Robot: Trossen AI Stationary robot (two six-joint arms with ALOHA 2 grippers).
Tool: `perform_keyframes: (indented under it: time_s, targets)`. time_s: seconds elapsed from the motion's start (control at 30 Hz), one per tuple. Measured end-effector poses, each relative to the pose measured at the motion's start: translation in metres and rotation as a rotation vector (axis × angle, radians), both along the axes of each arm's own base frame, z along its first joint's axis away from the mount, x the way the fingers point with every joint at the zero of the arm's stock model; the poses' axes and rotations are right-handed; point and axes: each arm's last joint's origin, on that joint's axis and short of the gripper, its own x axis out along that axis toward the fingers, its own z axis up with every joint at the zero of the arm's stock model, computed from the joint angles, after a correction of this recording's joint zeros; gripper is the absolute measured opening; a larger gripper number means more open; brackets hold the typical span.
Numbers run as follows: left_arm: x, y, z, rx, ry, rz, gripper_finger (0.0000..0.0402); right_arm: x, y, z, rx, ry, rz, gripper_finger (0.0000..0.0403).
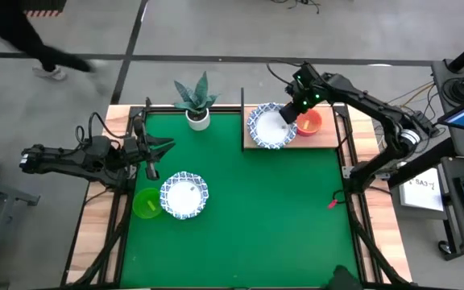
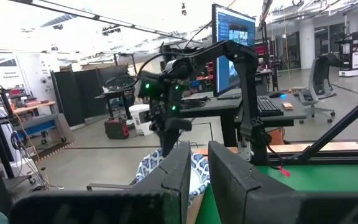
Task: Place and stack bowls onto a shelf
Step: Stack the white patterned bowl on top of the white patterned bowl on the shelf
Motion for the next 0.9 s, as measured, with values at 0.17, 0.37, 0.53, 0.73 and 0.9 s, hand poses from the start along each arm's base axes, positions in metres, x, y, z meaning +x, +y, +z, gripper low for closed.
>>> perform_keyframes:
  time_s: [0.17, 0.37, 0.53, 0.73, 0.9]
  targets:
    - [0.000, 0.000, 0.000, 0.000, -0.001, 0.000, 0.0040, 0.003, -0.012, -0.015, 0.015, 0.035, 0.012, 0.0013]
    - [0.000, 0.000, 0.000, 0.000, -0.001, 0.000, 0.0040, 0.007, -0.023, -0.018, 0.006, 0.043, 0.017, 0.0013]
    - [0.000, 0.000, 0.000, 0.000, -0.001, 0.000, 0.0040, 0.008, -0.029, -0.010, -0.018, 0.026, 0.013, 0.0013]
    - [0.000, 0.000, 0.000, 0.000, 0.000, 0.000, 0.0040, 0.009, -0.034, 0.006, -0.067, -0.005, 0.012, 0.0013]
    - [0.000, 0.000, 0.000, 0.000, 0.000, 0.000, 0.0040, 0.007, -0.037, 0.011, -0.078, -0.019, -0.010, 0.0016]
